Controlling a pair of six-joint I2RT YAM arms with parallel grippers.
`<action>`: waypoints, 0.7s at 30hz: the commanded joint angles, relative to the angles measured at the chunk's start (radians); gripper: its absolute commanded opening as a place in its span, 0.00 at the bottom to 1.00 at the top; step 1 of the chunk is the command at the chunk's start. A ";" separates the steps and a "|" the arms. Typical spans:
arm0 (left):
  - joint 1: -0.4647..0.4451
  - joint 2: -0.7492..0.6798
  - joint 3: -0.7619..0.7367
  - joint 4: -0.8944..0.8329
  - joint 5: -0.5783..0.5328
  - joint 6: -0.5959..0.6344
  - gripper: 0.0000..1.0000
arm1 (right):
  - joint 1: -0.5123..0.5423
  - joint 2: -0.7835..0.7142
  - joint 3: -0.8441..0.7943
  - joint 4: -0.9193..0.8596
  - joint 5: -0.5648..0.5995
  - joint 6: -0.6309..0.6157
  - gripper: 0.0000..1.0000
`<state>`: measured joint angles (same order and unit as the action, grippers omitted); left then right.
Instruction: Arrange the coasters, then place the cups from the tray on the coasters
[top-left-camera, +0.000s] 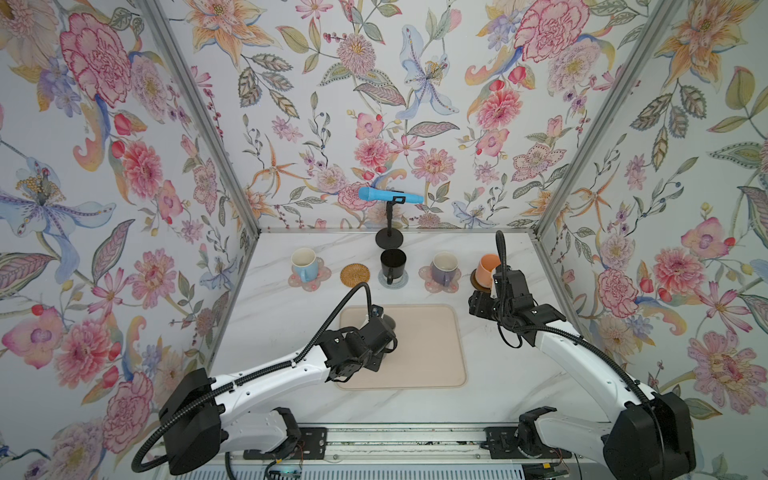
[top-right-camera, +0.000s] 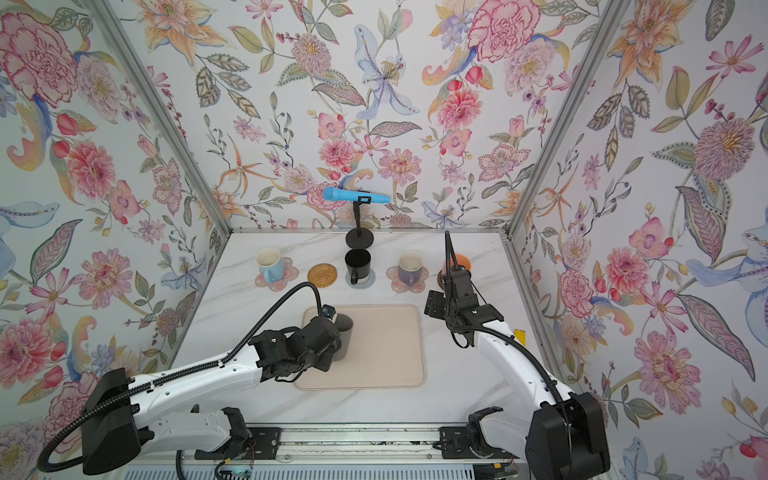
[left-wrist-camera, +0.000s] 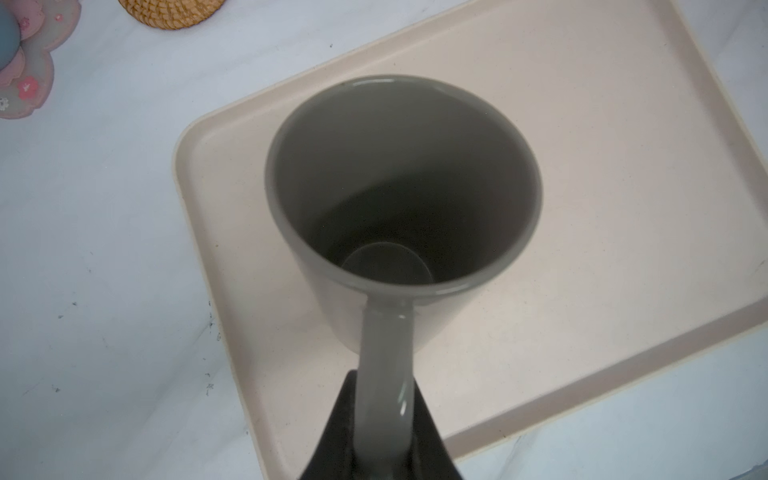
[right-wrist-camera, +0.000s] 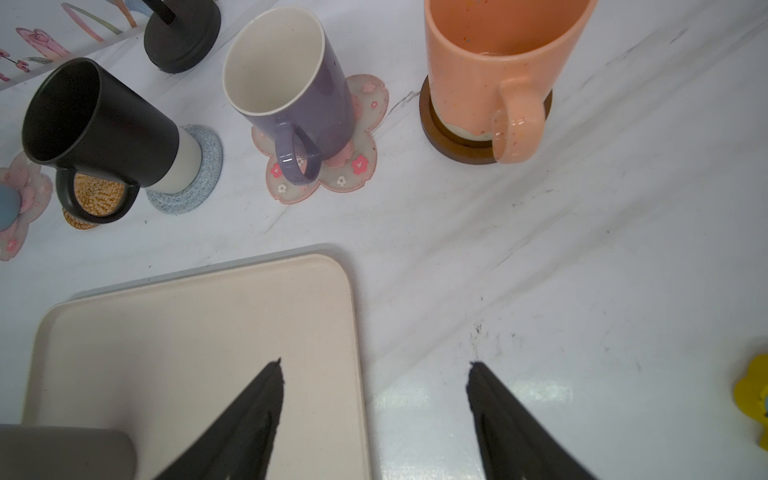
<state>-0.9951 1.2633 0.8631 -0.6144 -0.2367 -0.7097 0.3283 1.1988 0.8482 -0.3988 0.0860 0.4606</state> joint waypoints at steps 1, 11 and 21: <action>0.001 0.005 0.050 0.041 -0.023 0.025 0.00 | -0.012 -0.009 -0.018 0.002 -0.002 -0.016 0.72; 0.000 -0.073 -0.067 0.061 0.012 -0.046 0.00 | -0.023 -0.019 -0.018 0.002 -0.014 -0.010 0.72; -0.004 -0.130 -0.185 0.100 0.063 -0.097 0.01 | -0.024 -0.018 -0.012 0.013 -0.034 0.013 0.72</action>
<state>-0.9951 1.1492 0.7010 -0.5251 -0.1909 -0.7784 0.3107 1.1965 0.8356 -0.3946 0.0612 0.4576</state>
